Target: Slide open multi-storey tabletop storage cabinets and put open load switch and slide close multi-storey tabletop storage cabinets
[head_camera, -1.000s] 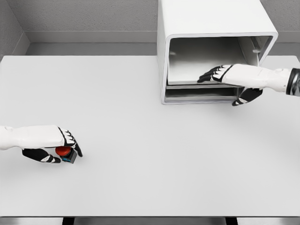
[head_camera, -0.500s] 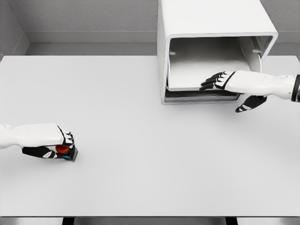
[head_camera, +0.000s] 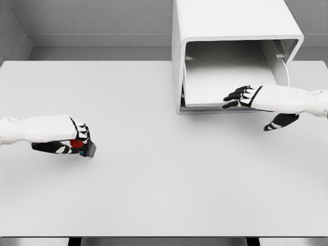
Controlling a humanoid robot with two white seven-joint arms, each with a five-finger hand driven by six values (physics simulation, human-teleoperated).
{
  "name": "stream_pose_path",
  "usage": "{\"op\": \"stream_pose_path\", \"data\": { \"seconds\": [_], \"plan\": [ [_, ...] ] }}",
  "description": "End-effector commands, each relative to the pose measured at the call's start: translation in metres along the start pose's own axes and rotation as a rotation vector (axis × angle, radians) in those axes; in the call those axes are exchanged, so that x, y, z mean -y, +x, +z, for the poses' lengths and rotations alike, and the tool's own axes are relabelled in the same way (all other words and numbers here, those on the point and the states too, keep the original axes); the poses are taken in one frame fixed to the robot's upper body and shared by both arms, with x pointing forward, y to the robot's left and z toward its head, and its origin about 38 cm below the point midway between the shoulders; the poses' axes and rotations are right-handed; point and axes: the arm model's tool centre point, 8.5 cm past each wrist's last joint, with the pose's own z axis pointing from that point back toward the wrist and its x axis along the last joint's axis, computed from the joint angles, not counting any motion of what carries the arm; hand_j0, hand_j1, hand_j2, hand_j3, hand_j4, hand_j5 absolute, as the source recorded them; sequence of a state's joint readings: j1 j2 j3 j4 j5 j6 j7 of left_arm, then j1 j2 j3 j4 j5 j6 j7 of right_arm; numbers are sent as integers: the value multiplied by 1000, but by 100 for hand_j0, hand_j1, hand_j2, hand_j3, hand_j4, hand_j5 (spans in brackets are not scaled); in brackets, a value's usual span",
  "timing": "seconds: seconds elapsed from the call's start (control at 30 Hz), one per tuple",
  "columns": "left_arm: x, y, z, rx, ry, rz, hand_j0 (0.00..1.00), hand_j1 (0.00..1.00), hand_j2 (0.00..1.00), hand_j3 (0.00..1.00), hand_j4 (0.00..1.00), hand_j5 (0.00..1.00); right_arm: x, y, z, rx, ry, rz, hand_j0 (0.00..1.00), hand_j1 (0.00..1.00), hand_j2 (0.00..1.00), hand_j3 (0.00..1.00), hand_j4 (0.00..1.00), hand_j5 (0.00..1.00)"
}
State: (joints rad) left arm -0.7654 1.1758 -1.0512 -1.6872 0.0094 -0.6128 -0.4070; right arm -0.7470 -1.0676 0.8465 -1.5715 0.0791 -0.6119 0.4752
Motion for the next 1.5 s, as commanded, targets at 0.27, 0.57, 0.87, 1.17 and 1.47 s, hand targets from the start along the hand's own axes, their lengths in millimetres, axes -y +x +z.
{"op": "stream_pose_path", "data": {
  "seconds": [0.27, 0.57, 0.87, 1.17, 1.47],
  "plan": [
    [-25, 4, -17, 44, 64, -37, 41, 41, 41, 41, 41, 41, 4, 9, 18, -8, -13, 18, 100, 100, 100, 100, 100, 100],
    [-50, 10, -35, 89, 108, -80, 43, 43, 43, 43, 43, 43, -7, 9, 26, -21, 11, -1, 100, 100, 100, 100, 100, 100],
    [-74, 17, -46, 124, 145, -123, 44, 44, 44, 44, 44, 44, -4, 7, 43, -47, -22, -17, 100, 100, 100, 100, 100, 100],
    [-98, 25, -48, 140, 176, -175, 45, 45, 45, 45, 45, 45, 11, 0, 26, -28, -88, -17, 100, 100, 100, 100, 100, 100],
    [-121, 34, -52, 166, 210, -216, 45, 45, 45, 45, 45, 45, -2, -1, 31, -42, -60, -37, 100, 100, 100, 100, 100, 100]
  ]
}}
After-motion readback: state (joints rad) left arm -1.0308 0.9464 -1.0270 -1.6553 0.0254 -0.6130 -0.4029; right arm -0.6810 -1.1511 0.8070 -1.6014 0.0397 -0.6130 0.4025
